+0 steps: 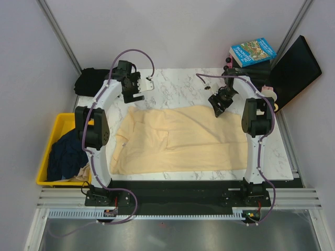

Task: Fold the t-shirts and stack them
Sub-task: Fold the flattened tshirt in 1/3 of the way, then grap the side of the flattened tshirt furthest away from the robot with both arms

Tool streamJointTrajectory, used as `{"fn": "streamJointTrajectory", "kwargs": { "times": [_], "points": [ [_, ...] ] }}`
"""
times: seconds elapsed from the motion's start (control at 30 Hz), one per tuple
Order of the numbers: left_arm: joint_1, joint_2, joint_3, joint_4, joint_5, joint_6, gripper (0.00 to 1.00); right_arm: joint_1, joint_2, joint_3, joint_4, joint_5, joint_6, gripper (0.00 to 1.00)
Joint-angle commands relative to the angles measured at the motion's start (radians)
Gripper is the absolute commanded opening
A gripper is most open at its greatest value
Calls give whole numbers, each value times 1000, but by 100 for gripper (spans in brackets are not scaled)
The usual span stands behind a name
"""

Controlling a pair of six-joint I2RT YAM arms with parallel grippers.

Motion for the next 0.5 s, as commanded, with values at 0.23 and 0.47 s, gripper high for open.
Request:
{"fn": "streamJointTrajectory", "kwargs": {
  "times": [0.23, 0.47],
  "points": [
    [-57, 21, 1, -30, 51, 61, 100, -2, 77, 68, 14, 19, -22, 29],
    [-77, 32, -19, -33, 40, 54, 100, 7, 26, 71, 14, 56, -36, 0]
  ]
}}
